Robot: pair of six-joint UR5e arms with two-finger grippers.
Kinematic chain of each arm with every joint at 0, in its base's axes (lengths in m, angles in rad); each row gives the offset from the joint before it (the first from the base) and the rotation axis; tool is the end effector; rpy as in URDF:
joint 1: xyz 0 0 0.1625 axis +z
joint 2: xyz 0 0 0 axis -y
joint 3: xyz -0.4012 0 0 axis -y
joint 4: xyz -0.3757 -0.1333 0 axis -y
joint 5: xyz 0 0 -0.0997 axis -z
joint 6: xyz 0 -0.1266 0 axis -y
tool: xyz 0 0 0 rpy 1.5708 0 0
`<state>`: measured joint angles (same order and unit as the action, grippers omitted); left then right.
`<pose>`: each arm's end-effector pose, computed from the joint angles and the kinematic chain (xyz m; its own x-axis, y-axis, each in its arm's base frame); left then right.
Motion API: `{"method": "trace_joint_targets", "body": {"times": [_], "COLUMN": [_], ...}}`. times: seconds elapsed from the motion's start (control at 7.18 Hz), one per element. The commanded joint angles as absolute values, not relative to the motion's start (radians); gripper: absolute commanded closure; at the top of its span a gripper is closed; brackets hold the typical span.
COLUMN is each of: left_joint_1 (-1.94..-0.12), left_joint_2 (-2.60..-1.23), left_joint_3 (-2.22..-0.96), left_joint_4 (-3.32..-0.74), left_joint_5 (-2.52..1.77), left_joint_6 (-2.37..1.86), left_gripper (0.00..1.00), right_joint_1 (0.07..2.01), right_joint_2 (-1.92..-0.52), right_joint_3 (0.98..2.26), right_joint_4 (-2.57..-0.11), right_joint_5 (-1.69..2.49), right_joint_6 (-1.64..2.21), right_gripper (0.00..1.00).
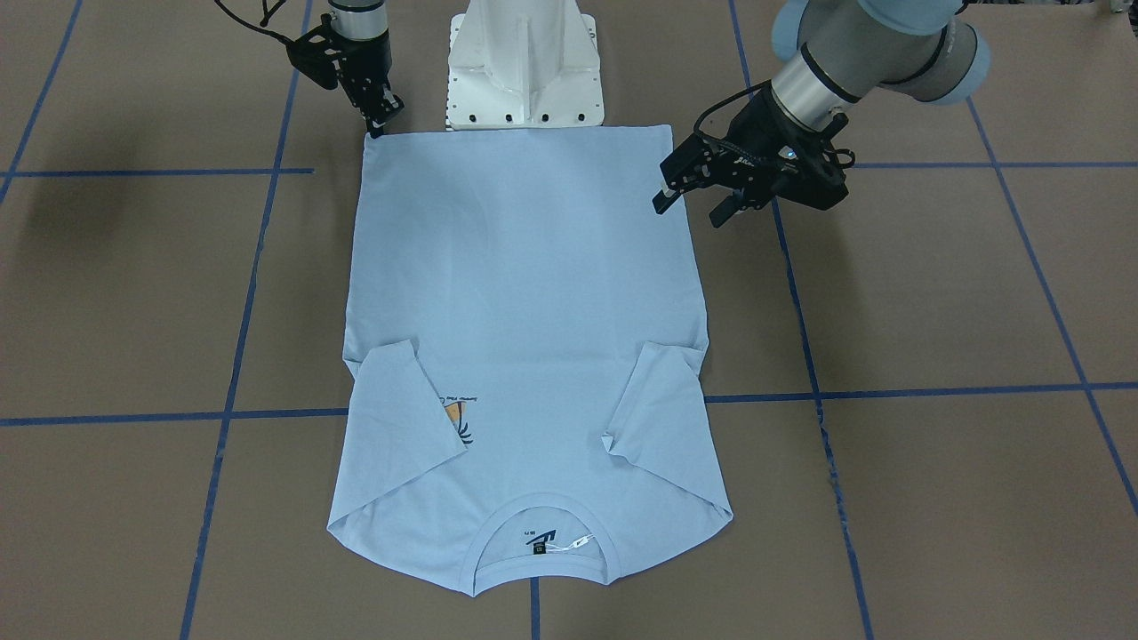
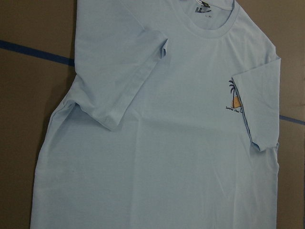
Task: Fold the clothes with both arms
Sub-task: 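Move the left gripper to the other near hem corner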
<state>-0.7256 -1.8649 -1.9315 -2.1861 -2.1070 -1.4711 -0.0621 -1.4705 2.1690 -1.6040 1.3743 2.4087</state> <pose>0.3643 -0.4148 0.2547 0.2409 -0.0993 -0.9655 0.1823 0.9817 -0.0555 -0.4918 -0.1277 0.3562 0.4812 0.7004 0.5271 -0.6234 0.6962 -0.3560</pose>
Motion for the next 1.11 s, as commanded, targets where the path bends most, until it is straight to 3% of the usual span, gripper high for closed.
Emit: {"method": "trace_joint_targets", "body": {"times": [0.0,0.56,0.98], "left_joint_1": [-0.706,-0.27,-0.109], "left_joint_2": [-1.806,-1.683,-1.649], "left_joint_3": [-1.963,-2.176,-2.189], "left_joint_4": [-2.186,-1.857,-1.789], "left_joint_5": [-2.033,-1.653,-1.563], "left_joint_6": [-1.543,-1.824,-1.951], "left_gripper": [0.02,0.06,0.18], "right_joint_1": [-0.034,0.0,0.003], "right_joint_2": [-1.468,-1.442,-1.443], "right_joint_3": [2.221,2.25,2.249], "right_joint_4": [-1.606,-1.608,-1.609], "right_joint_5": [1.402,1.404,1.402], "right_joint_6": [2.408,2.355,2.349], "right_gripper": [1.0,1.0,1.0]}}
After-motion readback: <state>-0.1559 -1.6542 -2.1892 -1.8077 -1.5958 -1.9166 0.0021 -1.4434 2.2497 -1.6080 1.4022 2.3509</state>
